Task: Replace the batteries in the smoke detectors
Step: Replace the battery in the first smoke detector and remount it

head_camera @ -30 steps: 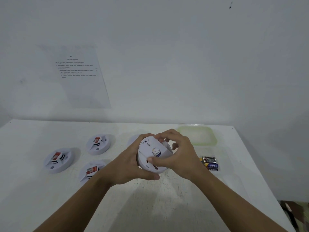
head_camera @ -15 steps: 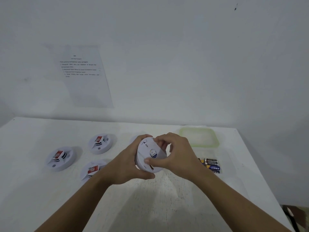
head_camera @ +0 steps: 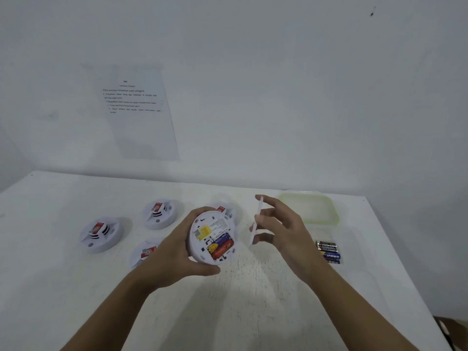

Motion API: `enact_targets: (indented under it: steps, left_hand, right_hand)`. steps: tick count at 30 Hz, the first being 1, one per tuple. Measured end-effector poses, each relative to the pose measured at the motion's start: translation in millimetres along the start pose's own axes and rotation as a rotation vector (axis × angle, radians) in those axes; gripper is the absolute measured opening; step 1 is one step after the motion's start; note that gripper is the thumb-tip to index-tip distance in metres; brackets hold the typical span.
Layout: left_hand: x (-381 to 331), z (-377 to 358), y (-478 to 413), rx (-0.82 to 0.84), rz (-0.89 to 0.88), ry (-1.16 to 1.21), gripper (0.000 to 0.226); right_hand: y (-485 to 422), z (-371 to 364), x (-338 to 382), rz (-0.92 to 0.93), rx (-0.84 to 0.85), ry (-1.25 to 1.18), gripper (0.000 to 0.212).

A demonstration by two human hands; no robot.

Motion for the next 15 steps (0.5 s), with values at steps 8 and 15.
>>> enact_targets:
  steps: [8,15]
  left_hand:
    - [22,23,20,-0.095,0.077,0.031,0.099]
    - [7,17,20,-0.027,0.049,0.055,0.097]
  right_hand:
    - [17,-1,-32,0.02,0.204,0.719,0.044]
    - [19,-6,-51,0.033,0.458,1.269,0.053]
Point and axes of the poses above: each hand's wrist, its own y-axis away from the middle knuckle, its own z-axis out of the back of the hand, x = y × z, the point moved 5 cm from there along -y, towards the middle knuckle, and after that the axes turned 8 degrees about -y, right-handed, at the moved point
